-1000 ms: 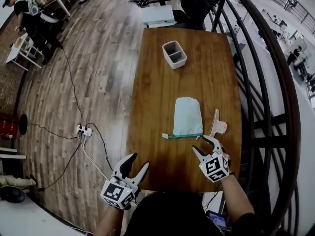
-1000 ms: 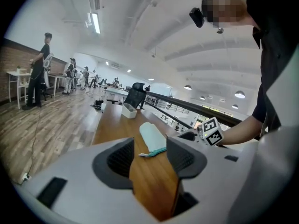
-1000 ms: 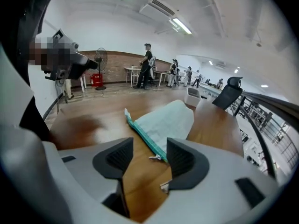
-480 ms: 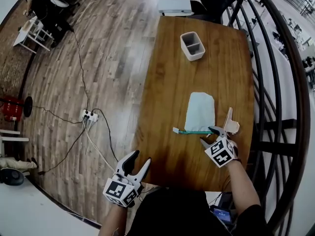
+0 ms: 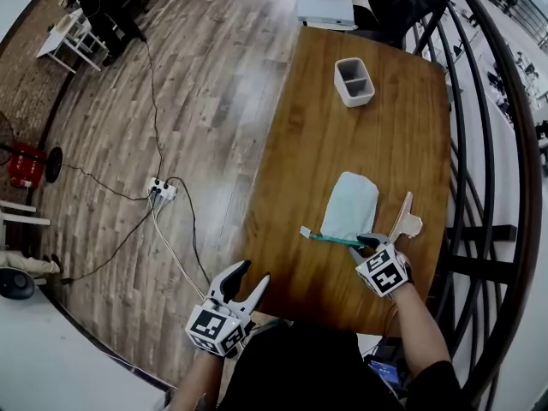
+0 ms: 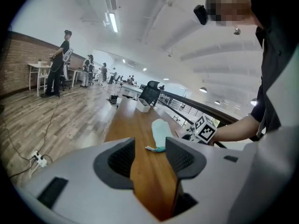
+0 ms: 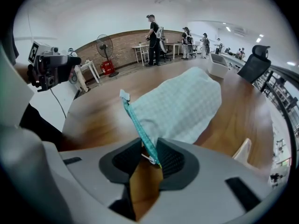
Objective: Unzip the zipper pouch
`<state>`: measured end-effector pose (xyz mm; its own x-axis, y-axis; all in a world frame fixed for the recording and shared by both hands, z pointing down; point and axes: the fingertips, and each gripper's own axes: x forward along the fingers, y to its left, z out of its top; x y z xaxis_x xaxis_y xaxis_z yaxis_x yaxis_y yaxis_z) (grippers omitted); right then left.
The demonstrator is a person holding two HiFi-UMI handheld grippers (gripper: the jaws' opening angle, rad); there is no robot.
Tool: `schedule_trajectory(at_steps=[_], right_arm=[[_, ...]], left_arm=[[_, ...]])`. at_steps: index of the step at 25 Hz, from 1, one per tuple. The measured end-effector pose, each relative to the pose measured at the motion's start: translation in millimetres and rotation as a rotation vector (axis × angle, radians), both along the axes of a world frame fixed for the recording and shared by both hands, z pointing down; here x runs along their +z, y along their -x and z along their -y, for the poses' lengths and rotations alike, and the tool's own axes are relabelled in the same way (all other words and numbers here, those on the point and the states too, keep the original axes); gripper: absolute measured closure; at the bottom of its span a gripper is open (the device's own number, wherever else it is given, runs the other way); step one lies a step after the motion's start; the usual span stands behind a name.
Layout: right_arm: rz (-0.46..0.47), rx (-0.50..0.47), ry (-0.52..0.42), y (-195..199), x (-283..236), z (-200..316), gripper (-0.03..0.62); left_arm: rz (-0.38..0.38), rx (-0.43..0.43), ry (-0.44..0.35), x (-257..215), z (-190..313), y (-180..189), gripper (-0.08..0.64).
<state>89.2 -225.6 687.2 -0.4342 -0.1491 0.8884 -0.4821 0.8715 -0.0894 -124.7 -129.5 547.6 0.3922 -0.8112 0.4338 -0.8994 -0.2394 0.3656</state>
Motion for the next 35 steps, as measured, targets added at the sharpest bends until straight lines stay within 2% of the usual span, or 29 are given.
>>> schedule_trajectory(at_steps=[4,7,9,14,19,24,29,32,35], right_arm=[[0.089,0.032,0.08,19,-12,-33,0.505],[0.186,0.086,0.157,30,-27,-51,0.51],[0.242,0.121,0.176,34,-41,-56,0.512],[0.344,0.193,0.172,38,-73,-63,0.517],[0.376,0.205,0.131,40,-93,-70,0.518],[0.416,0.228,0.114,41,-109,-75,0.522],[0.449,0.236,0.098,43,-125,-79,0.525],[0.463,0.246,0.093,40,-133,-80,0.525],[0.49,0.26,0.074,38,-142,-77,0.522]], left_arm=[[-0.024,0.066,0.013,6,-4,-17,0.35],[0.019,0.162,0.016,14,-6,-35,0.35],[0.033,0.224,0.015,19,-6,-47,0.35],[-0.082,0.263,0.046,24,-4,-66,0.35],[-0.133,0.321,0.032,21,8,-85,0.349],[-0.271,0.282,0.051,21,26,-96,0.344],[-0.364,0.246,0.024,11,39,-107,0.341],[-0.403,0.251,0.018,4,43,-110,0.392],[-0.411,0.279,0.028,-1,44,-114,0.47]])
